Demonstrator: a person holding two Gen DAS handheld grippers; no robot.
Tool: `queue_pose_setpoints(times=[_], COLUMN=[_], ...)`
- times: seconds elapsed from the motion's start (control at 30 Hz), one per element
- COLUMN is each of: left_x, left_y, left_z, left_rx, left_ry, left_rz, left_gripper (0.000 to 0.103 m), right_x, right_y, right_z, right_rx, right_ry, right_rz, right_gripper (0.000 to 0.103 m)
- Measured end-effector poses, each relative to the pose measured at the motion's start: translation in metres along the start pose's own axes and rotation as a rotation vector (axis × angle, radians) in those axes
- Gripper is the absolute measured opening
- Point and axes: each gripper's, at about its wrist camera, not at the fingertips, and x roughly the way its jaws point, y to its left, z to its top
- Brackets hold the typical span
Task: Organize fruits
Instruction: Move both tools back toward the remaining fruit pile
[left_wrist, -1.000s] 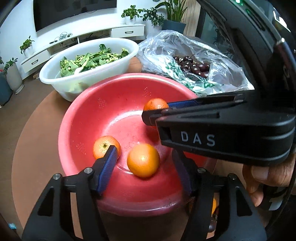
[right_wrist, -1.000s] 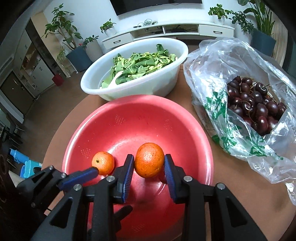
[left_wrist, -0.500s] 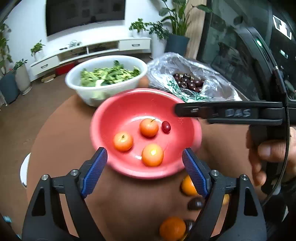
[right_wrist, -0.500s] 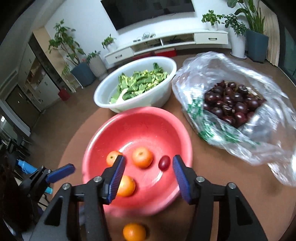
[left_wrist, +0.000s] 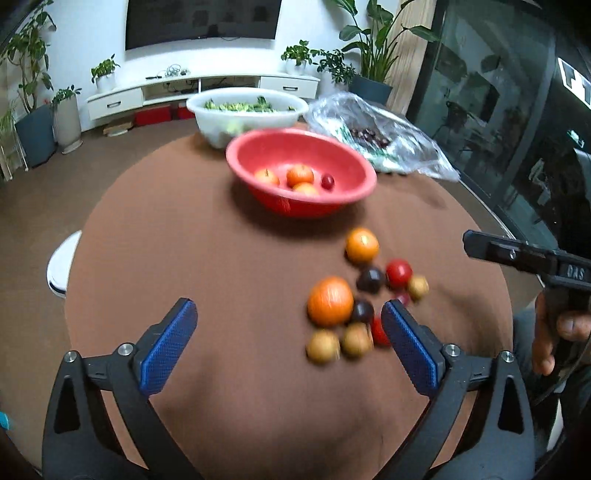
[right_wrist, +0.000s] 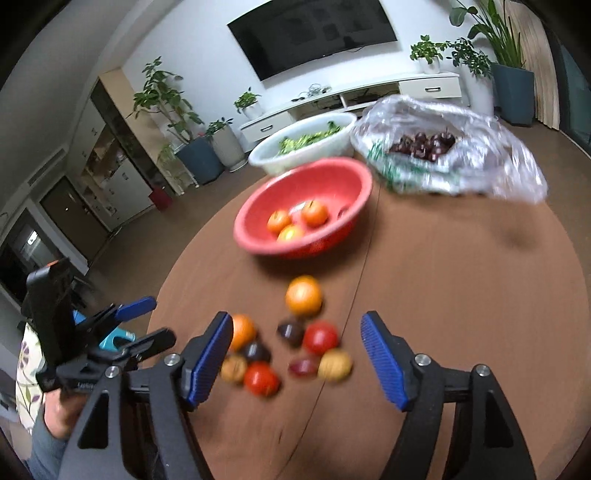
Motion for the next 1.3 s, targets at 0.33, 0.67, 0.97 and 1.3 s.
queue_pose_setpoints(times=[0.33, 0.67, 0.97, 1.3], left_x=[-0.01, 0.039, 0.059, 0.066], left_y=[-0.019, -0.026, -0.02, -0.024], left_z=[-0.022, -0.018, -0.006, -0.005], left_rx=[0.14, 0.272, 0.368, 0.437], left_ry=[0.017, 0.214, 0.291, 0.294], left_rz=[0.016, -0.031, -0.118, -0.183], left_gripper=[0.102, 0.102, 0.069, 0.046], right_x=[0.009, 0.009, 0.009, 0.013], right_y=[0.031, 0.034, 0.036, 0.035], right_z=[-0.058, -0.069, -0.07, -0.07], right_rx=[-0.138, -0.187, -0.203, -0.206], right_ry=[0.041, 0.053, 0.058, 0.076], right_rz=[-0.006, -0.016, 0.001, 0.006], right_gripper=[0.075, 0.073, 0.071, 0.067])
